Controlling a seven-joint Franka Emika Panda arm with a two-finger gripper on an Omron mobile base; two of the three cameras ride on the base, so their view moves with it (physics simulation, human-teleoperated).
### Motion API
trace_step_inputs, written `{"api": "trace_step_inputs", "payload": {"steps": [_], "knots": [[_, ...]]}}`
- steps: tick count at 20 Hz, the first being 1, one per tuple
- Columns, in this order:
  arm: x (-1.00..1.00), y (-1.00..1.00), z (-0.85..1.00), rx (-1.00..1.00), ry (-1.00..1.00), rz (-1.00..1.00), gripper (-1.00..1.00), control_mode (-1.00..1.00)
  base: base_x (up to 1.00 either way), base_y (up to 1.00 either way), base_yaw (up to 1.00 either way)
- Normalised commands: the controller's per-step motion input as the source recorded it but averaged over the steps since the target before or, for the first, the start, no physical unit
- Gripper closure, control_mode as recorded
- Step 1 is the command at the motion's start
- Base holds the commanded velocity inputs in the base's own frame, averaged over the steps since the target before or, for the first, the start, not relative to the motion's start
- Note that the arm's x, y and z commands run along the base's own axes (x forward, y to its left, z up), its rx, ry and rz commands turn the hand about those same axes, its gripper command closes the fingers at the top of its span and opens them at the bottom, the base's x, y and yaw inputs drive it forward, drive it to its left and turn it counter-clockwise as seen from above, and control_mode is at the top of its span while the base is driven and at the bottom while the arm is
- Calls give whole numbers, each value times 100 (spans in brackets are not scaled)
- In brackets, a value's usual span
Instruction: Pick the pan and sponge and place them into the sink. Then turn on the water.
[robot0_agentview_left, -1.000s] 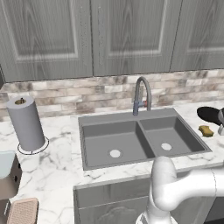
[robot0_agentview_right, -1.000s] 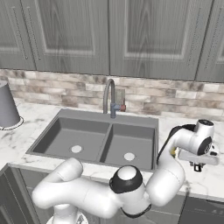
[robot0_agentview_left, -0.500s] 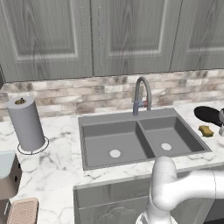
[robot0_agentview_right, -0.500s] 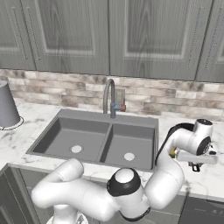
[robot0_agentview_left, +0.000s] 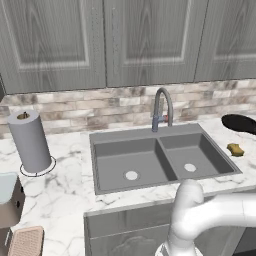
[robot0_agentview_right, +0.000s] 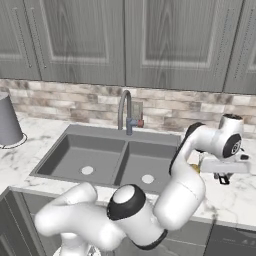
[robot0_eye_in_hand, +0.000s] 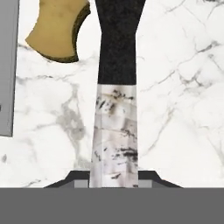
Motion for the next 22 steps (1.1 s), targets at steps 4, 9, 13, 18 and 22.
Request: {"api": "trace_step_inputs", "payload": {"steps": [4, 9, 13, 18, 22], "knots": [[-72, 100, 4, -10, 10, 10, 100, -100, 0, 0, 0], [-58, 96, 4, -1, 2, 14, 100, -100, 0, 0, 0], [-9, 55, 7, 2, 0, 3, 100, -100, 0, 0, 0], [10, 39, 2, 2, 1, 3, 100, -100, 0, 0, 0], [60, 52, -23, -6, 17, 3, 100, -100, 0, 0, 0]]}}
